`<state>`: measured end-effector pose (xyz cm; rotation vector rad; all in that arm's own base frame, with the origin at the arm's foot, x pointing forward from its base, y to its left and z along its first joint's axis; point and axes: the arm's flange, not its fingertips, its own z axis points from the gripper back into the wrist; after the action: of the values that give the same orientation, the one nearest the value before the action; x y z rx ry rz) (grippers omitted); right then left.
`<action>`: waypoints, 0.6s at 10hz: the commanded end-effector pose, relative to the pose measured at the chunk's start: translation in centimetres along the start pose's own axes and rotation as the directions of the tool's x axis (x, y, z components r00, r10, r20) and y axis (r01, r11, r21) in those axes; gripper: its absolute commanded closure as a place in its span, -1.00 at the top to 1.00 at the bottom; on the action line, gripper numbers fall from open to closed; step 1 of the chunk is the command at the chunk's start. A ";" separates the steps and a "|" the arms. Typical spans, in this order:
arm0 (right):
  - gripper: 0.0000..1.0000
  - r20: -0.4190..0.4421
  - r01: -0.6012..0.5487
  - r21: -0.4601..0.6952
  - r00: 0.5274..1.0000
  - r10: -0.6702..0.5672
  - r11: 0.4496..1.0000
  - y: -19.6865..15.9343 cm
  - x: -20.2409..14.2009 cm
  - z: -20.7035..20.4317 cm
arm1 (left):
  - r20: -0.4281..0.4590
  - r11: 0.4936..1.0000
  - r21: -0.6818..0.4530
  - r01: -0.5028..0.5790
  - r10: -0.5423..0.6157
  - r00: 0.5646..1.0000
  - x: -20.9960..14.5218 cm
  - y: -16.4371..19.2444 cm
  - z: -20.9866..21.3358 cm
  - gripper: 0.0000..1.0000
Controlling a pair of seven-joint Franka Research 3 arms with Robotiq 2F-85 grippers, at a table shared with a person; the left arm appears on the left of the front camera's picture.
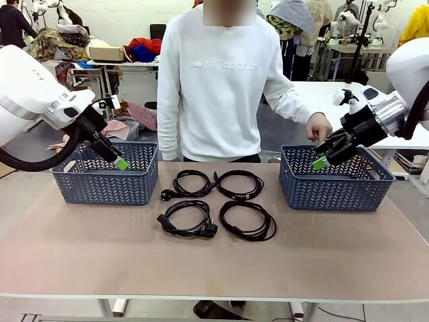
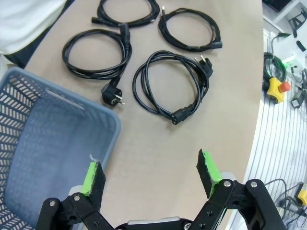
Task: Organize the cables according to human instructions.
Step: Pick up a bundle of cables and place it in the basket indicated by the human.
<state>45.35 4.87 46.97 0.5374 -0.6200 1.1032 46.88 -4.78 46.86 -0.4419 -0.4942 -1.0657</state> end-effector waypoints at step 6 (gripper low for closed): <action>1.00 -0.189 0.029 -0.041 0.981 -0.036 0.999 1.2 4.1 -3.6 | 0.026 1.000 -0.011 0.000 0.000 1.000 -0.1 -0.2 0.1 1.00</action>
<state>45.30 9.32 46.47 0.4663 -0.5184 1.1180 46.88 -4.77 46.86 -0.4422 -0.4939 -1.0654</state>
